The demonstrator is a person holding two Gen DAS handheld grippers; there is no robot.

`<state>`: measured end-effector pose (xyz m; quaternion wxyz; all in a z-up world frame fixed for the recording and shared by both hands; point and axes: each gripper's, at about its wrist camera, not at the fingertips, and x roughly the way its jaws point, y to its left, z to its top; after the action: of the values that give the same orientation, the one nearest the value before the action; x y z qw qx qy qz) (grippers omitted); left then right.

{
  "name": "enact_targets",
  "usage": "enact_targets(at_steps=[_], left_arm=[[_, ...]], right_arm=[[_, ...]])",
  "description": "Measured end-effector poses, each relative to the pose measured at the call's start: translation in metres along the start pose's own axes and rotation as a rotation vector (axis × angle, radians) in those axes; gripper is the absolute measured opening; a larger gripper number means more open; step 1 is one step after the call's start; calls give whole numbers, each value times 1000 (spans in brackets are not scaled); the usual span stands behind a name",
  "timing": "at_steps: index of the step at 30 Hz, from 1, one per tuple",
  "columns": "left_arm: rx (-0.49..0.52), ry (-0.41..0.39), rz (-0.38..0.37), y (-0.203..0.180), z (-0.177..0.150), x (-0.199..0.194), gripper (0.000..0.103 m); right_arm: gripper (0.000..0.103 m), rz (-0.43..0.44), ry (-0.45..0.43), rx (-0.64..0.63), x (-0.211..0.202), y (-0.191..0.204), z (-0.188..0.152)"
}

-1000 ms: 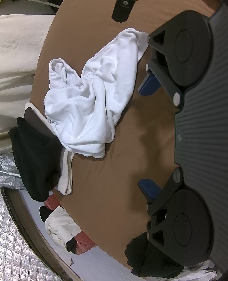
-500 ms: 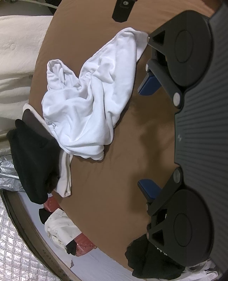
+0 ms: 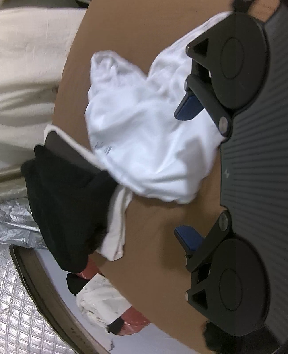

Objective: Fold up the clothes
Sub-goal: 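Grasp the white T-shirt with the left and right grippers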

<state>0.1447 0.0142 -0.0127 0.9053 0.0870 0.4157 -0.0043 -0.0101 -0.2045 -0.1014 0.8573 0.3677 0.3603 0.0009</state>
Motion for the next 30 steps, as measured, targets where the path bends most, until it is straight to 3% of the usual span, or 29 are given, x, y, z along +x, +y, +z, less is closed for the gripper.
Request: enact_targets(at_steps=[3,5,8,15,17,19,21,22,23,24,26,30], left_arm=[[-98,7,29,25,17,38,103],[-199,21,10,42,18,63,103],[-341,35,-112,61,0,101,103],[-611,237,-444,82,-23,173,103],[-631,237,-456,79,-24,182,103],[-574,216,-494,70,-22,182,101],[-566,224,-574,65,-24,182,73],[-585,235,-607,64,-26,184,66],[-612,243,-623,65,-30,186,54],[-640,249,-634,65,-33,188,50],[-642,240,-648,64,-35,187,44],[-563,158,-735,46,-33,158,32]], right_arm=[[103,31,54,18,27,8,0],[103,53,82,38,47,13,3],[103,103,103,81,79,21,10],[103,78,57,89,142,49,50],[103,73,55,62,163,59,61],[102,84,52,26,183,71,70],[82,93,68,-20,201,83,73],[64,84,72,-55,207,89,74],[56,67,71,-100,209,95,73],[52,56,67,-138,209,100,72],[31,63,50,-178,200,104,70],[25,124,11,-231,162,105,73]])
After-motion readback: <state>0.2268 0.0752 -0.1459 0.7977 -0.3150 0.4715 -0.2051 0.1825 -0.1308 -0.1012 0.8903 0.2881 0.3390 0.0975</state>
